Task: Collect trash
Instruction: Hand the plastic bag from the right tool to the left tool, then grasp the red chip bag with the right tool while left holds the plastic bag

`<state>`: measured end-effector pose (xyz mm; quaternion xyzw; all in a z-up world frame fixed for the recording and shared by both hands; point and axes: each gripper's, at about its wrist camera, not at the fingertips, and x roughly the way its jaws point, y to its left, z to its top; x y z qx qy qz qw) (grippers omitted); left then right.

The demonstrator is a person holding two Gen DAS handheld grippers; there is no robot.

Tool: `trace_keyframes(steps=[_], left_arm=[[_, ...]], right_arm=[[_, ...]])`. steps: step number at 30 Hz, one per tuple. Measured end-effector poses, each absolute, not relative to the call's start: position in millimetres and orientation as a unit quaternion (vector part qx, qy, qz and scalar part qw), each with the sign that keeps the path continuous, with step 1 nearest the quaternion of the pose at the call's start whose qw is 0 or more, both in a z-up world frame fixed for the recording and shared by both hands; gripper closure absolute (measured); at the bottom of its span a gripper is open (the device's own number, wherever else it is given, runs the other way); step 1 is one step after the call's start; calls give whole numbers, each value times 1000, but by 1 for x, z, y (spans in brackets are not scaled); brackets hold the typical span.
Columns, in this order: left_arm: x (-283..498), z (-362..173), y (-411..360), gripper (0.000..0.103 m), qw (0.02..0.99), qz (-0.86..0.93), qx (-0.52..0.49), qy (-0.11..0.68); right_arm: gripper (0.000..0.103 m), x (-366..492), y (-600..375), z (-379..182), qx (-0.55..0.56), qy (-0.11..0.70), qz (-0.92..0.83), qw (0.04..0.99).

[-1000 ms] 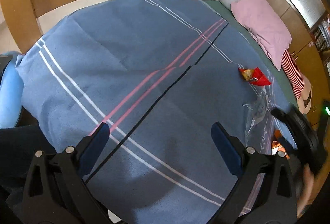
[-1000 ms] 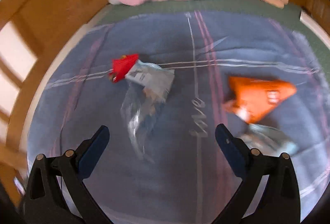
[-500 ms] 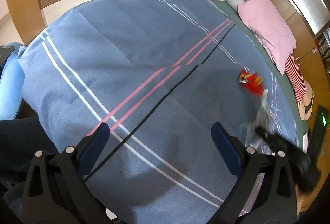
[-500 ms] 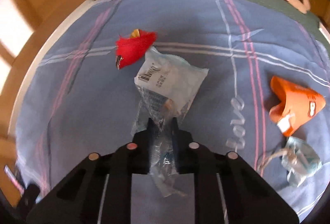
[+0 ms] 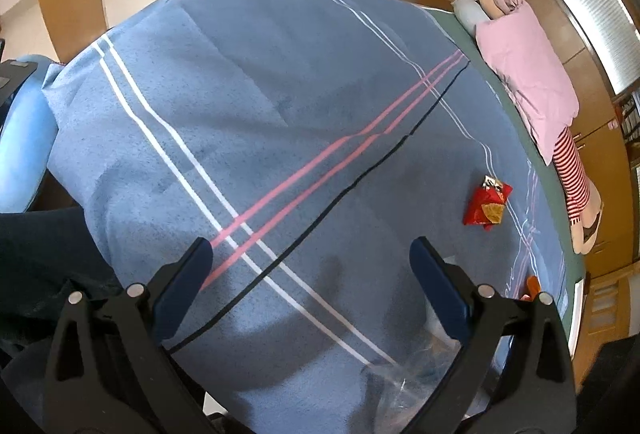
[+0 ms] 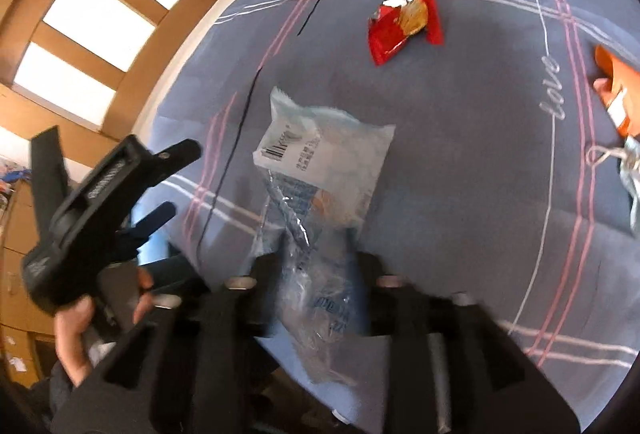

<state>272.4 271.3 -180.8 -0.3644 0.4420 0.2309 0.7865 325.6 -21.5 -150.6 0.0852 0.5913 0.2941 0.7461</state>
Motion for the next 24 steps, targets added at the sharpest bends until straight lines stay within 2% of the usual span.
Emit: trace_keyframes(steps=[3,6,9,14,16,19,20,22,24], left_arm=[[274,-184,275,5,779,230,-383,440],[280,-187,267,5,779,205,-379,455],[298,-190,244,5,789,144,-353,481],[329,-197,184,4,799,44,-256,542],[334,-204,167,5,796,33,-211,566],[335,-210,163,18,794,43,-178,580],[334,-208,165,27,799,45,-182,572],[333,-206,173,39,802,51,-190,564],[332,-207,176,43,802,50,-197,562]], right_arm=[[43,331,-48,-121,126,525,252,803],[41,345,-60,-108,147,495,218,828],[40,368,-66,-105,151,489,188,838],[38,426,-54,-118,114,502,147,845],[34,445,-43,-130,94,521,137,837],[34,484,-22,-155,68,562,114,817],[33,488,-19,-157,67,564,113,815],[32,499,-7,-165,56,569,115,813],[21,510,11,-175,25,572,100,814]])
